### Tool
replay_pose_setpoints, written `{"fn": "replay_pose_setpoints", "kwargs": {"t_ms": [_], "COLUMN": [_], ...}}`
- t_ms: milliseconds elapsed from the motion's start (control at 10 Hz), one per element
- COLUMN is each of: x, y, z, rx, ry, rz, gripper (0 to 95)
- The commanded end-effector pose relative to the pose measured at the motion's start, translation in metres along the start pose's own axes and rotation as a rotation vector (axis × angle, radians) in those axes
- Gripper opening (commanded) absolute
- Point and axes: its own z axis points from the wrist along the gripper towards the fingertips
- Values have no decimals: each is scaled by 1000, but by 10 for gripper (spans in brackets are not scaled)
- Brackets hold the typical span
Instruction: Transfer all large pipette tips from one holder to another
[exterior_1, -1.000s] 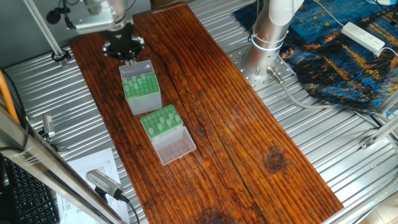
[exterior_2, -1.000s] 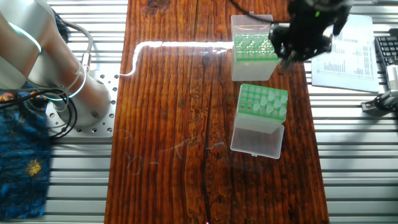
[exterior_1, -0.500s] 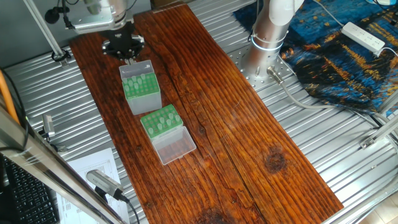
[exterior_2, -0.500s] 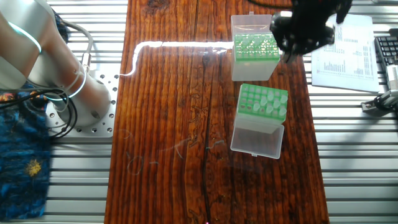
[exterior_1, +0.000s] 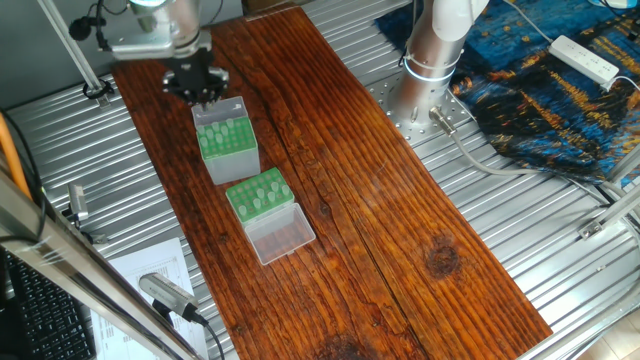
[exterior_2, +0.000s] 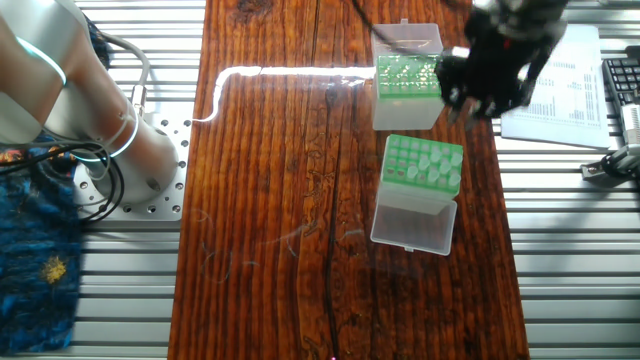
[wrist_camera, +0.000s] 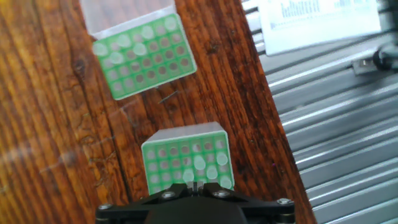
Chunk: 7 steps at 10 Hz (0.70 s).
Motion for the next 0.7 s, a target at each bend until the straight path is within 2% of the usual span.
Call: {"fn": "replay_pose_setpoints", "kwargs": {"t_ms": [100, 200, 300, 400, 700], "x": [2, 1, -1, -7, -15], "y": [-5, -4, -2, 1, 10], "z": [47, 55, 57, 62, 74], "rx": [-33, -45, -42, -39, -38], "ry": [-41, -50, -49, -50, -54], "rz": [330, 417, 445, 517, 616], "gripper": [190, 190, 190, 190, 190]}}
